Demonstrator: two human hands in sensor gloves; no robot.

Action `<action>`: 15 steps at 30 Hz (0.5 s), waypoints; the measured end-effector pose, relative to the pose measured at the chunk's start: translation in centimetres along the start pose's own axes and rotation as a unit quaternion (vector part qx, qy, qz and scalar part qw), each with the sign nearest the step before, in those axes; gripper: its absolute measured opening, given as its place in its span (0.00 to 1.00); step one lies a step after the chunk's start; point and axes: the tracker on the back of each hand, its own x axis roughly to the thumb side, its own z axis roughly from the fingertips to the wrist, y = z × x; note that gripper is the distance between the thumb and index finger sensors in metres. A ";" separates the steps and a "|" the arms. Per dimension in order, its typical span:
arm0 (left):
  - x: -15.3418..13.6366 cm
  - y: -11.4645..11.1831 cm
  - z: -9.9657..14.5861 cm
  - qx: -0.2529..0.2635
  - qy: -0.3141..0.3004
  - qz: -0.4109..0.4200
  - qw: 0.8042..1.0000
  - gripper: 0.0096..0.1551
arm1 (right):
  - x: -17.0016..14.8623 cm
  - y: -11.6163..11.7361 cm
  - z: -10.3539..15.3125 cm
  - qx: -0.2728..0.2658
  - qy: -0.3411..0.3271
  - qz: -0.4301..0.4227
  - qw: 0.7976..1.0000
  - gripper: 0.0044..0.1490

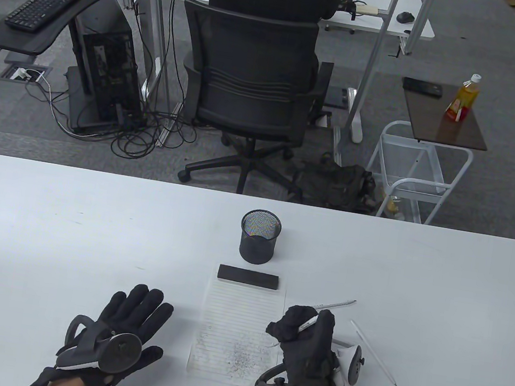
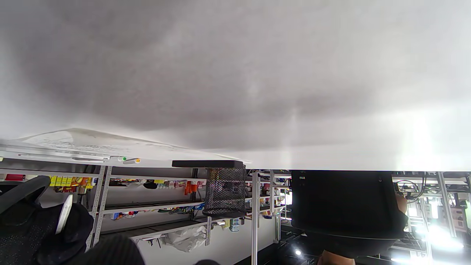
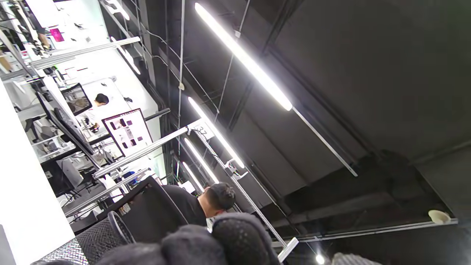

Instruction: Press to extend mechanical pencil leads

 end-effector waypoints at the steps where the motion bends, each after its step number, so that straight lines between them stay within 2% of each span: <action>1: 0.0 0.0 0.0 -0.001 0.000 0.000 1.000 0.50 | 0.0 -0.1 0.0 -0.002 0.000 -0.006 1.000 0.45; 6: 0.0 -0.3 -0.1 -0.009 0.000 -0.003 1.000 0.50 | 0.1 -0.4 -0.2 -0.011 -0.012 -0.015 1.000 0.41; 10: 0.1 -0.3 -0.2 -0.011 0.000 -0.003 1.000 0.50 | -0.1 -0.6 -0.1 -0.008 -0.018 -0.006 1.000 0.47; 15: 0.2 -0.3 -0.2 -0.012 -0.002 -0.006 1.000 0.50 | 0.0 -0.7 -0.1 -0.011 -0.017 -0.001 1.000 0.41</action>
